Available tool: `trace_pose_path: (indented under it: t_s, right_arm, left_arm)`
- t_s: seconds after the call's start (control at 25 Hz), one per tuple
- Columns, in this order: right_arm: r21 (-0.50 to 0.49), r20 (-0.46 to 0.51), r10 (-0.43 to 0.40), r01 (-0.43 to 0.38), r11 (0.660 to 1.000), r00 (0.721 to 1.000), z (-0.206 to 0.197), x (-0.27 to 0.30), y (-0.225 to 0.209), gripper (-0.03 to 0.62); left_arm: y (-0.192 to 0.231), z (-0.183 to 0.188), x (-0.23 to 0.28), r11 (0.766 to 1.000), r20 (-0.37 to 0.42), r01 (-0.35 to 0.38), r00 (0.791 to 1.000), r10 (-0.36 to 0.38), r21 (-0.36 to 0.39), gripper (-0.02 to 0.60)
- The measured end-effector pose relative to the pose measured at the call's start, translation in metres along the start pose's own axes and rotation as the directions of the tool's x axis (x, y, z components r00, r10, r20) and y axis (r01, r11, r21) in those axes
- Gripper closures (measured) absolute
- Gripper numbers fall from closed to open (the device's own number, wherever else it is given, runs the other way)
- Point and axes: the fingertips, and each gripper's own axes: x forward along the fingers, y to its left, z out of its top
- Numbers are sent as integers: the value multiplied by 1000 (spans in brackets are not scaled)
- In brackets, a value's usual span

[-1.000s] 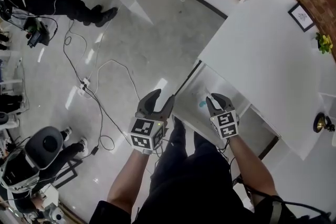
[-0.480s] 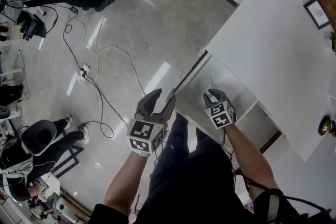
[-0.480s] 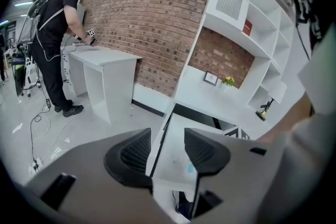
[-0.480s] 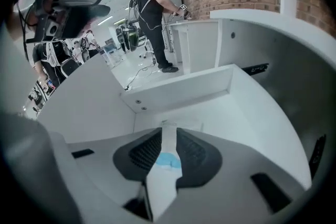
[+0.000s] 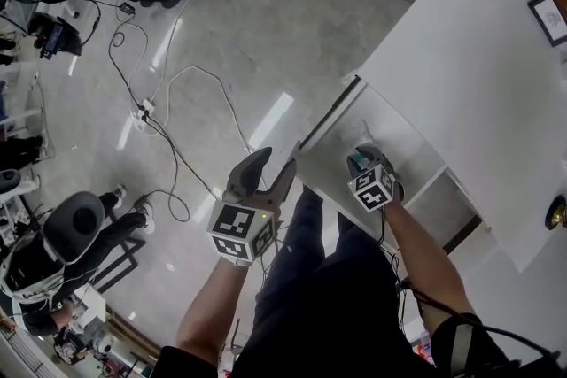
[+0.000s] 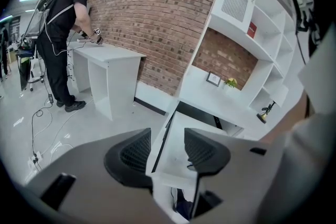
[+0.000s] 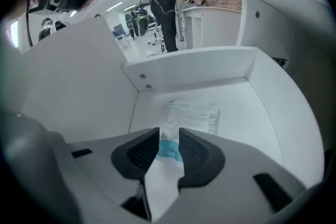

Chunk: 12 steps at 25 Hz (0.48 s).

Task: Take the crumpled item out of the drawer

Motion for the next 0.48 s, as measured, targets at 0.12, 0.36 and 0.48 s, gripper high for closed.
trace_pose_path:
  t_s: [0.12, 0.36, 0.48]
  right_arm:
    - [-5, -10, -16, 16, 1000, 1000, 4, -1, 1, 545]
    - [34, 41, -31, 30, 999, 999, 5, -11, -1, 586]
    - [39, 48, -47, 45, 998, 998, 7, -21, -4, 587]
  left_arm:
    - [3, 2, 1, 1000, -4, 6, 1000, -6, -4, 387]
    - [-7, 0, 4, 1000, 3, 16, 1000, -16, 11, 387]
    - [-11, 8, 0, 1000, 20, 23, 1000, -24, 19, 387]
